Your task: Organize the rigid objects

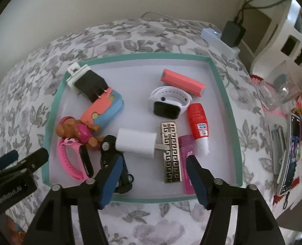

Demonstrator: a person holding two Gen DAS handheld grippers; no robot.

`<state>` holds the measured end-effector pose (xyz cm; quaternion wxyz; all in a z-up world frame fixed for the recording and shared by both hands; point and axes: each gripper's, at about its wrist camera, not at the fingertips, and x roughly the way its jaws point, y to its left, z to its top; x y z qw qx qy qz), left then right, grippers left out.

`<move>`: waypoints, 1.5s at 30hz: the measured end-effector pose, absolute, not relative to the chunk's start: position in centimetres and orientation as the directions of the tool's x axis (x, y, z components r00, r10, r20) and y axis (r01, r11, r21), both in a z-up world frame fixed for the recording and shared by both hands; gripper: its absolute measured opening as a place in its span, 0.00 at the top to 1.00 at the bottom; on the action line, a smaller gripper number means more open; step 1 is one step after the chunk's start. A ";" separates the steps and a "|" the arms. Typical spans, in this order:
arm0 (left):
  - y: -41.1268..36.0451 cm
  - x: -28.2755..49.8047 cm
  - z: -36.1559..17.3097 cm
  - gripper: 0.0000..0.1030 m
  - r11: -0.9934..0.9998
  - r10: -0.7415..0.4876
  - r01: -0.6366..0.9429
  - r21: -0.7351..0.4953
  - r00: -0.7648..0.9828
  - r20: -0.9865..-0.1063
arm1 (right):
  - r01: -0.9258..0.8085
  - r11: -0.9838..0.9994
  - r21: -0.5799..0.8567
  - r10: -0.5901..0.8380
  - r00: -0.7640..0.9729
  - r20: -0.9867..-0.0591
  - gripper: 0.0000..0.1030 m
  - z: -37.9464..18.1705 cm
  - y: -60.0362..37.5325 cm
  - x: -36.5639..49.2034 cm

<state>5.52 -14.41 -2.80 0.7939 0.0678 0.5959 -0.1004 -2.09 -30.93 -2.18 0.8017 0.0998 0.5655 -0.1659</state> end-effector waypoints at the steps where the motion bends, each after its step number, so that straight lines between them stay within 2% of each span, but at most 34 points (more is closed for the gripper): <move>1: -14.2 5.5 -2.9 0.09 0.972 -0.075 0.233 -0.011 0.271 -0.960 | 0.375 0.927 -0.033 -0.159 0.311 -0.937 0.23 -2.2 -30.7 -2.1; 4: -13.1 5.6 -3.2 0.09 0.979 -0.083 0.204 -0.027 0.268 -0.960 | 0.358 0.933 -0.042 -0.166 0.324 -0.931 0.15 -2.1 -30.1 -2.1; 6: -12.6 5.6 -3.0 0.09 0.981 -0.078 0.193 -0.023 0.281 -0.957 | 0.351 0.935 -0.050 -0.172 0.327 -0.929 0.04 -2.2 -29.8 -2.2; 8: -12.1 5.5 -2.8 0.09 0.983 -0.074 0.182 -0.020 0.296 -0.952 | 0.344 0.937 -0.056 -0.176 0.329 -0.928 0.00 -2.3 -29.5 -2.3; 13: -10.9 5.2 -2.1 0.09 0.985 -0.107 0.162 -0.057 0.322 -0.941 | 0.334 0.941 -0.055 -0.174 0.339 -0.924 0.00 -2.2 -28.9 -2.6; 23: -9.9 4.1 -0.8 0.09 0.981 -0.110 0.191 -0.042 0.361 -0.926 | 0.310 0.947 -0.086 -0.194 0.335 -0.922 0.00 -2.0 -27.7 -3.3; 45: -8.5 2.3 0.0 0.09 0.980 -0.100 0.195 -0.030 0.360 -0.928 | 0.341 0.939 -0.039 -0.175 0.377 -0.909 0.00 -0.4 -26.8 -5.1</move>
